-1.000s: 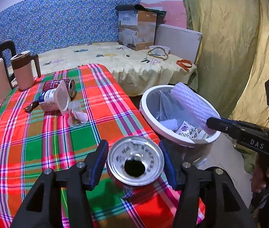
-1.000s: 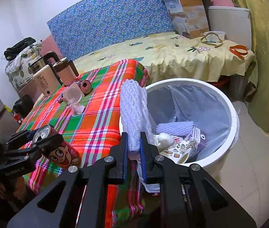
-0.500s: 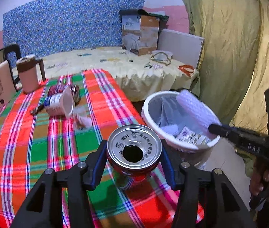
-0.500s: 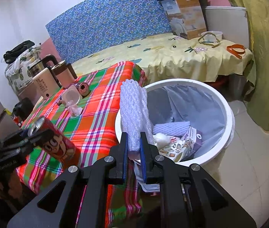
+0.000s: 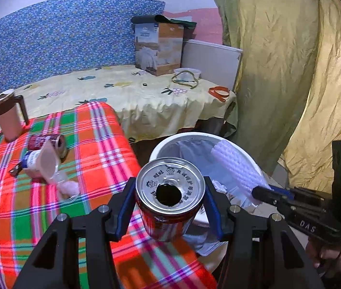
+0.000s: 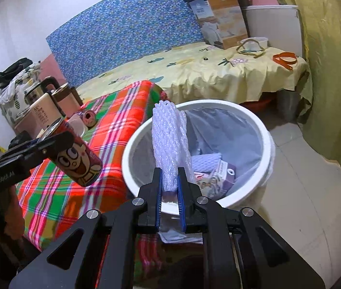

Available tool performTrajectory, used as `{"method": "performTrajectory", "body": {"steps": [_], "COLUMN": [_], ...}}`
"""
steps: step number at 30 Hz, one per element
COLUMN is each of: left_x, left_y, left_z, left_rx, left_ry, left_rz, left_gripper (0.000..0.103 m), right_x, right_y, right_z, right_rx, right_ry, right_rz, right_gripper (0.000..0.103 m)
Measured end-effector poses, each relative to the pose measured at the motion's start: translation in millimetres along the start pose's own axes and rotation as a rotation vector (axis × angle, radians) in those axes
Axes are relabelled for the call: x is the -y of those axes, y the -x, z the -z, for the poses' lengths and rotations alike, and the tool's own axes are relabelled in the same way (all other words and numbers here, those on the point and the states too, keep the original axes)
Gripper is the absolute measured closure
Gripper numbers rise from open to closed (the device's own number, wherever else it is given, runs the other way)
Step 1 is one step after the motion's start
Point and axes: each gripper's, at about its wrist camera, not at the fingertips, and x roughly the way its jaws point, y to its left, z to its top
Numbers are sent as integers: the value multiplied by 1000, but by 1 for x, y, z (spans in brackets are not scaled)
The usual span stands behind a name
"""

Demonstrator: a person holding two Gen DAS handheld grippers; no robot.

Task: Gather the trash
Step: 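Carry the red can and foam net over the bin and release both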

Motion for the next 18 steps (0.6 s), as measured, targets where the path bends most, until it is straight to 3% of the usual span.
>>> {"method": "performTrajectory", "body": {"steps": [18], "left_x": [28], "left_y": [-63], "left_z": [-17], "left_rx": [-63], "left_ry": [-5], "left_rz": [75], "left_gripper": [48], "right_x": [32], "right_y": [-12], "right_z": [2], "right_rx": [-54], "right_ry": [-59], "right_rz": [70], "right_gripper": [86]}}
